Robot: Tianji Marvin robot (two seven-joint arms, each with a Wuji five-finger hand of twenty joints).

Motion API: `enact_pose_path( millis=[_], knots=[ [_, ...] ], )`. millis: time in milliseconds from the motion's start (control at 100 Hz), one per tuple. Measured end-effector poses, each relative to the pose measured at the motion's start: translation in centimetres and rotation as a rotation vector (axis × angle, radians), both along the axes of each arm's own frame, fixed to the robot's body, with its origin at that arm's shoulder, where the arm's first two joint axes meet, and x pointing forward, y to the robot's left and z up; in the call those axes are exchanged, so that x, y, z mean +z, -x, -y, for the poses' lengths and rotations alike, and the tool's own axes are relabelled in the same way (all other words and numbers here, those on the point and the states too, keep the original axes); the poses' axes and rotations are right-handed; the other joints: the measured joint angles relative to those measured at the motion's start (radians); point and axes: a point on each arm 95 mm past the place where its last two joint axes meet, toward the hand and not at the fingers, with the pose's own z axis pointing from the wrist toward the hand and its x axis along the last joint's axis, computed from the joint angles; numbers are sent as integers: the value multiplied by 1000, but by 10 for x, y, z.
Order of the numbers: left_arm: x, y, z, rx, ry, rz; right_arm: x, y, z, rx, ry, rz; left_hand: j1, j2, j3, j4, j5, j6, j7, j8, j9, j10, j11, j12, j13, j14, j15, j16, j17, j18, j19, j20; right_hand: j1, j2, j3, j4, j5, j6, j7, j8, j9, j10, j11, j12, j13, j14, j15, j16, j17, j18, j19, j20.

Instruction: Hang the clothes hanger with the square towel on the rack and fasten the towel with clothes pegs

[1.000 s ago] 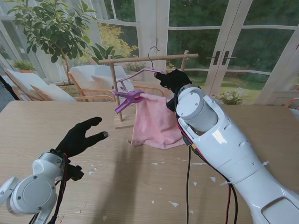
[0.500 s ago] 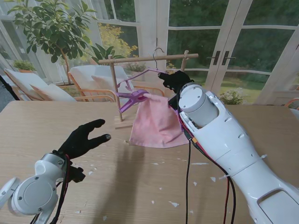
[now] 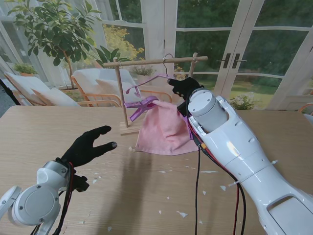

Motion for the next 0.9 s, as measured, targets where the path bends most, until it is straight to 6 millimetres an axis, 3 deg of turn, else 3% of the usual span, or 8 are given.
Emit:
enact_pose_path(
  millis=[240,340,430,520,680,800,900],
  knots=[
    [-3,0,0,1,0,-9,-4,-1,1,-13,12,-6,0,0,-5,0,0,0,0,0,0,0,0,0,0,0,0,0,0,0,-2,4,0,0,0,0,-15,1,-46,-2,-4,9,0,-17,-1,4,0,-25,0,2,0,0],
    [-3,0,0,0,0,-9,-6,-1,1,-18,29,-2,0,0,-5,0,0,0,0,0,0,0,0,0,0,0,0,0,0,0,-2,11,-1,0,20,0,-80,46,-126,-78,-52,47,-15,-87,-17,34,7,-166,-1,29,0,0],
    [-3,0,0,0,-1,-8,-8,-1,2,-21,35,4,0,0,-5,0,0,0,0,0,0,0,0,0,0,0,0,0,0,0,-2,12,-11,0,35,0,-144,85,-190,-163,-103,106,-78,-180,-19,77,-20,-314,-9,78,0,-3],
    [-3,0,0,1,-1,-8,-9,-2,2,-28,36,13,0,0,-5,0,0,0,0,0,0,0,0,0,0,0,0,0,0,0,-2,12,-23,0,46,0,-209,131,-270,-240,-181,178,-187,-296,-20,127,-131,-424,-27,139,-12,-3],
    [-4,0,0,4,-2,-12,-11,-3,2,-23,40,23,0,0,-5,0,0,0,0,0,-1,0,0,0,0,-1,0,0,0,0,-2,12,-63,-14,78,0,-342,195,-424,-411,-316,187,-376,-496,-209,241,-435,-544,-187,222,-137,-3],
    [-4,0,0,6,-4,-14,-11,-3,1,-16,41,29,0,0,-5,0,0,0,0,0,-1,0,0,0,-10,-1,-2,0,0,0,-3,12,-74,-41,108,0,-409,243,-525,-528,-395,208,-502,-624,-339,303,-676,-630,-384,287,-319,-3],
    [-4,0,0,6,-4,-16,-10,-2,0,-9,31,34,0,0,-5,0,0,0,0,0,-10,0,0,0,-10,-1,-2,0,0,0,-4,12,-111,-63,119,-7,-455,288,-638,-648,-450,237,-633,-734,-437,320,-869,-694,-551,328,-519,-3]
  ],
)
